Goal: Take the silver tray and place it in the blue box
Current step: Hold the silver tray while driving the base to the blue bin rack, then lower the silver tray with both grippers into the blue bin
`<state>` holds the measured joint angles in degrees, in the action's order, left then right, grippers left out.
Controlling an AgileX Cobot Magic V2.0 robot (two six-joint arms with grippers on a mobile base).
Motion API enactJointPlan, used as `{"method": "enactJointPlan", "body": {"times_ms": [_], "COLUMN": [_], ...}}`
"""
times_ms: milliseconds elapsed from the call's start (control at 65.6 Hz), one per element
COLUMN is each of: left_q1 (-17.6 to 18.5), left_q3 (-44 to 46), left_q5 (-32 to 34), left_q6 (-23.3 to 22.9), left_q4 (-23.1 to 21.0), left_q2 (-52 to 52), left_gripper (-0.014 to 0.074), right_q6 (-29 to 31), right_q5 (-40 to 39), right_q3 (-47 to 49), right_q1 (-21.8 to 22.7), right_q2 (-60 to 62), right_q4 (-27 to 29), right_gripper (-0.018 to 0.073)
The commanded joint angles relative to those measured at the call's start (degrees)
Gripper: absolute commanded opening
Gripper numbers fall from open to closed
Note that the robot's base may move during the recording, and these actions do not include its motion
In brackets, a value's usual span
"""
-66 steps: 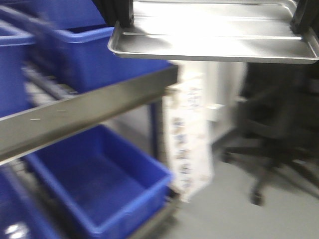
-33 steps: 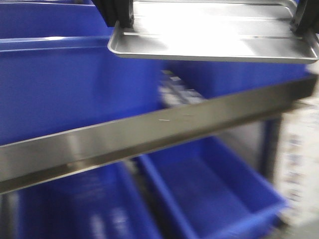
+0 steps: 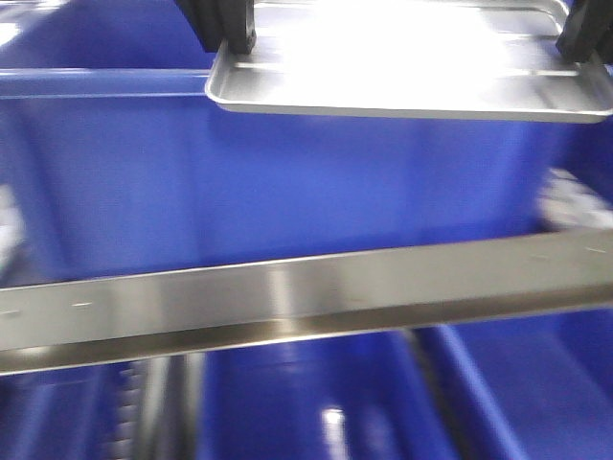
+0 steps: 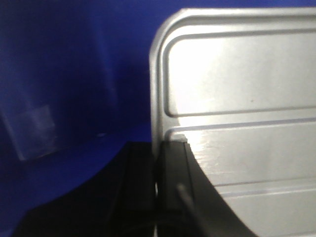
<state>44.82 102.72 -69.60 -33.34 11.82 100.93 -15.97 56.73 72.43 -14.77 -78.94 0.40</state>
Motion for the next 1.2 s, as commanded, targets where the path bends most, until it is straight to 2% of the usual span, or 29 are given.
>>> {"method": "enactJointPlan", "body": {"times_ms": [0,1189], "left_q1": [0.05,0.05], "left_q3": [1.54,1.54], "left_q5": [-2.78,-2.78], "left_q6": [1.17,1.17], "left_q4": [2.3,2.3], "left_q2": [-2.76,-2.76], "left_gripper": [-0.0105,-0.0105], "right_q6": [0.93,0.93], "right_q5": [-3.02,-3.02], "right_q3": [2.22,2.22], "right_q1": [0.44,0.44], "right_q2": [1.95,1.95], "right_q4": [-2.25,-2.25], "right_gripper": [0.0059,0.0059]}}
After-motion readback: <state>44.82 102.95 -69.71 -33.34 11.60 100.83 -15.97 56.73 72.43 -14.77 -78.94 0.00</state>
